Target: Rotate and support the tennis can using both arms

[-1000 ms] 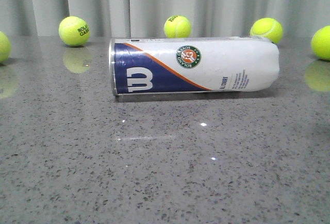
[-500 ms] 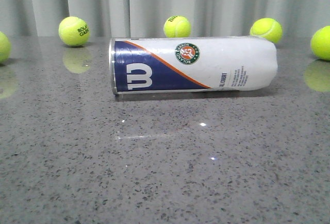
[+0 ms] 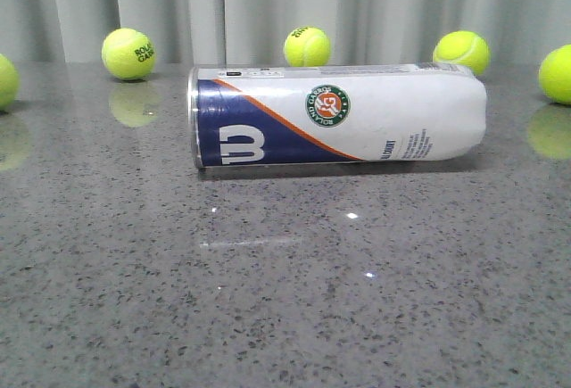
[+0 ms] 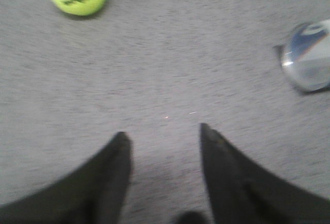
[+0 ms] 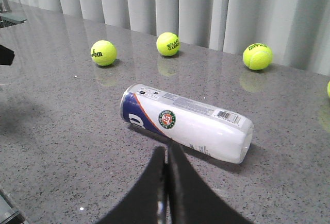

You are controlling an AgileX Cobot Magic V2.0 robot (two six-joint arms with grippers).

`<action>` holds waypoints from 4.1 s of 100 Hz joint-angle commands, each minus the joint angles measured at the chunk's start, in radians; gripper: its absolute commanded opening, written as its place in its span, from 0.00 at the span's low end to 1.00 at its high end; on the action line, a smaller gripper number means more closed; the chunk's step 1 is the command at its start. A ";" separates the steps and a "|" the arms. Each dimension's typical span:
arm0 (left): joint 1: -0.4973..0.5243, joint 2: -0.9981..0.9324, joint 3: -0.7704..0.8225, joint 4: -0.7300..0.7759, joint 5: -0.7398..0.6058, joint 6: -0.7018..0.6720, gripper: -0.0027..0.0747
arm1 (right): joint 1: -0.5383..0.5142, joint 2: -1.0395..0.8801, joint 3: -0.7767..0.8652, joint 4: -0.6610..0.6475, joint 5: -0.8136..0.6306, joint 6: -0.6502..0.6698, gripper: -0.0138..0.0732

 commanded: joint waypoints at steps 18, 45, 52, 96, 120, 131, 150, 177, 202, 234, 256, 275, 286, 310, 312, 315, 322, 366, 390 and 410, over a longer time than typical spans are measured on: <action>0.002 0.214 -0.069 -0.573 -0.054 0.260 0.69 | -0.001 0.014 -0.021 0.006 -0.072 -0.010 0.09; 0.002 0.483 -0.071 -1.068 0.013 0.607 0.69 | -0.001 0.014 -0.021 0.006 -0.072 -0.010 0.09; 0.002 0.557 -0.085 -1.145 0.049 0.671 0.69 | -0.001 0.014 -0.021 0.006 -0.072 -0.010 0.09; -0.081 0.939 -0.231 -1.360 0.306 0.797 0.68 | -0.001 0.014 -0.021 0.006 -0.072 -0.010 0.09; -0.180 1.019 -0.291 -1.409 0.312 0.804 0.49 | -0.001 0.014 -0.021 0.006 -0.072 -0.010 0.09; -0.196 1.023 -0.301 -1.416 0.334 0.836 0.27 | -0.001 0.014 -0.021 0.006 -0.072 -0.010 0.09; -0.196 1.023 -0.303 -1.465 0.427 0.872 0.01 | -0.001 0.014 -0.021 0.006 -0.072 -0.010 0.09; -0.196 0.997 -0.303 -1.537 0.521 0.948 0.01 | -0.001 0.014 -0.021 0.006 -0.072 -0.010 0.09; -0.196 0.854 -0.357 -1.392 0.341 0.954 0.01 | -0.001 0.014 -0.021 0.006 -0.072 -0.010 0.09; -0.198 0.641 -0.516 -0.911 0.130 0.701 0.01 | -0.001 0.014 -0.021 0.006 -0.072 -0.010 0.09; -0.286 0.644 -0.720 -0.385 0.237 0.376 0.01 | -0.001 0.014 -0.021 0.006 -0.072 -0.010 0.09; -0.408 0.677 -0.848 -0.116 0.321 0.215 0.01 | -0.001 0.014 -0.021 0.006 -0.072 -0.010 0.09; -0.475 0.717 -0.910 -0.001 0.412 0.161 0.01 | -0.001 0.014 -0.021 0.006 -0.072 -0.010 0.09; -0.604 0.818 -1.021 0.201 0.524 0.113 0.01 | -0.001 0.014 -0.021 0.006 -0.072 -0.010 0.09; -0.608 0.825 -1.023 0.200 0.524 0.113 0.01 | -0.001 0.014 -0.021 0.006 -0.072 -0.010 0.09; -0.616 0.834 -1.030 0.197 0.524 0.113 0.01 | -0.001 0.014 -0.021 0.006 -0.072 -0.010 0.09; -0.626 0.856 -1.044 0.195 0.524 0.113 0.01 | -0.001 0.014 -0.021 0.006 -0.072 -0.010 0.09; -0.628 0.906 -1.063 0.195 0.524 0.113 0.15 | -0.001 0.014 -0.021 0.006 -0.072 -0.010 0.09; -0.602 0.921 -1.130 0.195 0.462 0.113 0.56 | -0.001 0.014 -0.021 0.006 -0.072 -0.010 0.09; -0.573 1.001 -1.246 0.156 0.451 0.113 0.58 | -0.001 0.014 -0.021 0.006 -0.072 -0.010 0.09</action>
